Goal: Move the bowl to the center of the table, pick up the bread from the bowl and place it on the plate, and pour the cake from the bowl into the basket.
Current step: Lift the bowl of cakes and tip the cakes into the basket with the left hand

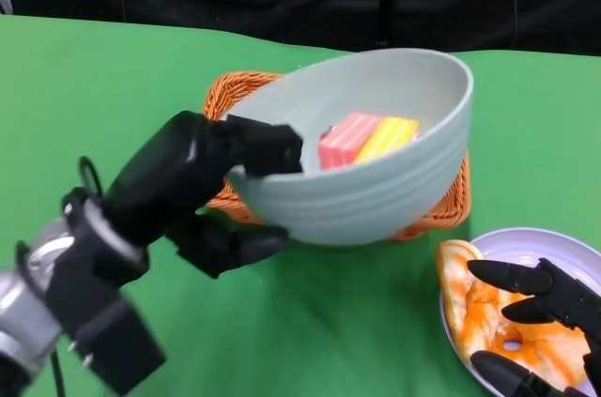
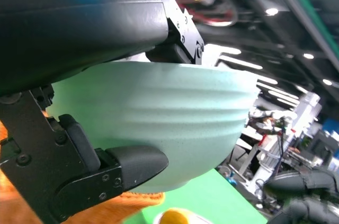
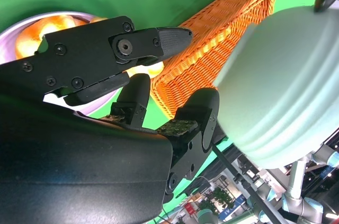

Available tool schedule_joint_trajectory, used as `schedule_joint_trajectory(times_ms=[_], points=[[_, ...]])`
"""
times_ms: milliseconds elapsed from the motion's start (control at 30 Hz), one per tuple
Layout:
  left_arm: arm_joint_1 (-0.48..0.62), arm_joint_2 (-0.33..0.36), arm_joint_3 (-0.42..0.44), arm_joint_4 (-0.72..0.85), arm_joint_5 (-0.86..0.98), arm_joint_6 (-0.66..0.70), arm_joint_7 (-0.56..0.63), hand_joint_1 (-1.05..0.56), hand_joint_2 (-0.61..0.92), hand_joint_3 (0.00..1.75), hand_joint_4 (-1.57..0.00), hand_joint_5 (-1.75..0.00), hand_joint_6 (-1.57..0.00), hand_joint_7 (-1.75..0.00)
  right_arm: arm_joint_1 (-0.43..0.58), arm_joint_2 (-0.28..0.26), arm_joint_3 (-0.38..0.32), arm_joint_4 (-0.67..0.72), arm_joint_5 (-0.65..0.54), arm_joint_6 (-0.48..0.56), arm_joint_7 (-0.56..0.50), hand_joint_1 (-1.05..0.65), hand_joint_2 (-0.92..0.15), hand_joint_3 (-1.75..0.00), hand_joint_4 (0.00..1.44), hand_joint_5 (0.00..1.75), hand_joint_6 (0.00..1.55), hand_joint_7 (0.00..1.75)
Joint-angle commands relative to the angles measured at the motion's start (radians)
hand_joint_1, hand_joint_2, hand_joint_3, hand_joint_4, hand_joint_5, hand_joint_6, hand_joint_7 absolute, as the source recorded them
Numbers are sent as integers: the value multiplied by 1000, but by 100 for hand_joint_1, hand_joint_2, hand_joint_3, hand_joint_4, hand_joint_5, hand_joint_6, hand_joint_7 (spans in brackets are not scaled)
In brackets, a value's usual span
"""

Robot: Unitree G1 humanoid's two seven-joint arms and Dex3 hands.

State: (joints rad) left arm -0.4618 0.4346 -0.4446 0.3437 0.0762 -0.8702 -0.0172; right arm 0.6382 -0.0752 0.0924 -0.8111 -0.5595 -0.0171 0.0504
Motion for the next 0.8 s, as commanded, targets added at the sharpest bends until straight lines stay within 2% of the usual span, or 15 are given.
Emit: schedule_joint_trajectory(times_ms=[33,133,267,500,533,600,800], points=[[11,-69,50,-14,-113,90,-91,-4,15,175,-106,-175,-89,-167,8,-6,8,1,-3,-19,-10,-33,-92,-19,38,99,37,62],[21,-115,91,-19,-132,126,-148,-3,16,175,-106,-175,-91,-165,9,-7,9,1,-3,-19,-12,-33,-92,-18,39,99,37,62],[21,-216,132,-12,-156,229,-180,-10,22,174,-109,-175,-92,-165,16,-7,15,1,-4,-20,-13,-33,-92,-18,39,98,38,62],[35,-261,193,-25,-129,251,-237,-11,23,173,-109,-175,-92,-164,16,-8,15,1,-4,-19,-15,-33,-92,-18,39,97,38,62],[12,-323,209,-6,-173,356,-216,-11,23,173,-109,-175,-92,-164,15,-8,17,9,-12,-22,-21,-33,-92,-18,39,97,38,62],[-15,-403,234,10,-225,498,-193,-15,23,173,-105,-175,-88,-172,14,-8,19,19,-23,-26,-30,-33,-92,-16,40,96,39,61],[-36,-505,308,-16,-268,689,-170,-19,19,174,-106,-175,-89,-175,19,-8,24,23,-23,-26,-36,-33,-92,-15,41,94,39,60]])
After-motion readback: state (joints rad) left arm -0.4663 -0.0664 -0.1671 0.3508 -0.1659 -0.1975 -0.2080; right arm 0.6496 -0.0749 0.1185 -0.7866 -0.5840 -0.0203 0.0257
